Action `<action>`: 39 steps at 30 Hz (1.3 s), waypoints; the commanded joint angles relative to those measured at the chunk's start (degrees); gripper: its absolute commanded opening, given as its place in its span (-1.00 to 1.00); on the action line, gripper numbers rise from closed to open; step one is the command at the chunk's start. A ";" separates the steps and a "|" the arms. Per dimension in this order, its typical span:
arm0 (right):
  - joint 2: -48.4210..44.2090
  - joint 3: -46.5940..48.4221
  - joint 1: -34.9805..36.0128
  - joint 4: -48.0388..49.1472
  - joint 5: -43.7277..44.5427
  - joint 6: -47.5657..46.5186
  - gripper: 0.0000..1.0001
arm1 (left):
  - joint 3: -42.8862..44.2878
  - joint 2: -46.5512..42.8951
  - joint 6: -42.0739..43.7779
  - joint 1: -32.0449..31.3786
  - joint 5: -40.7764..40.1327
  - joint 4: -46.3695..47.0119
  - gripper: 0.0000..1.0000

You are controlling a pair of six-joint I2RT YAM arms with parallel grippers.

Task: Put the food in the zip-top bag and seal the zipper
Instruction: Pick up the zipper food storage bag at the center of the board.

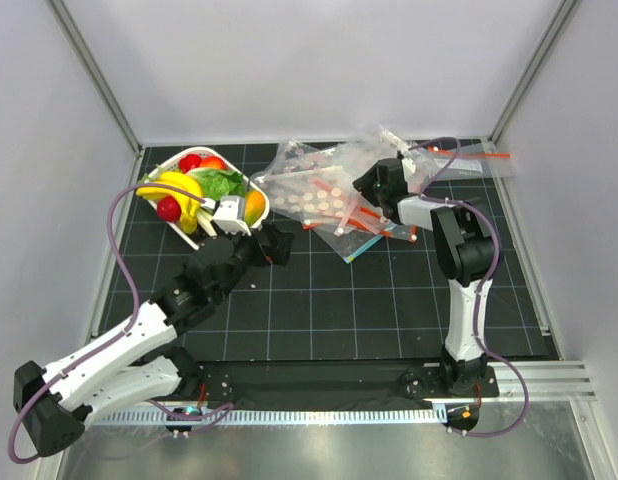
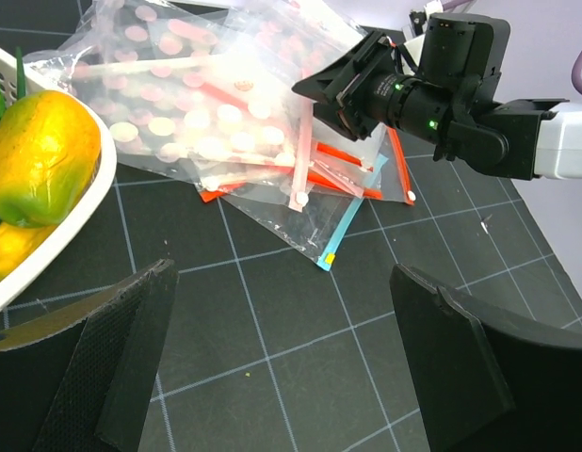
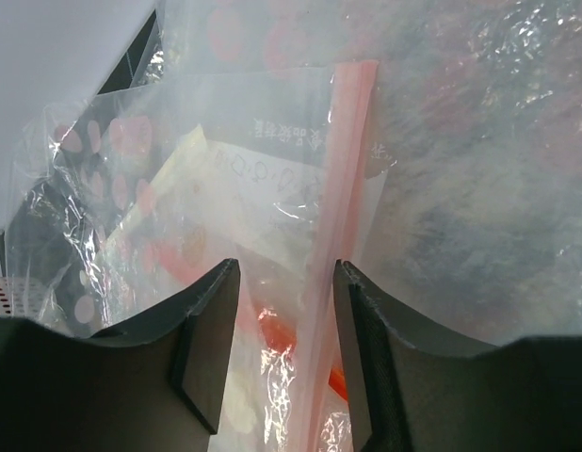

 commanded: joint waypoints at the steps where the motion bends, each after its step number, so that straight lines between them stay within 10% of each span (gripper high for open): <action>1: 1.08 3.27 -0.25 2.78 -2.20 1.22 -0.09 | 2.62 0.16 1.08 -0.52 -1.73 0.07 1.00; 8: 1.00 2.93 -0.78 6.20 -4.75 1.66 -0.98 | 2.89 0.69 1.52 -0.70 -2.69 -0.28 1.00; 17: -11.21 -7.95 1.06 7.79 -2.04 -0.88 -0.99 | 5.43 5.25 2.67 -1.58 -3.84 -2.13 1.00; 32: -60.50 -30.99 16.62 -13.13 12.92 -8.19 -0.98 | 9.48 11.94 7.14 -5.00 4.77 -1.26 1.00; 39: -59.83 -32.14 19.69 -14.89 11.86 -6.95 -0.98 | 7.03 11.59 10.40 -6.76 9.68 5.67 0.99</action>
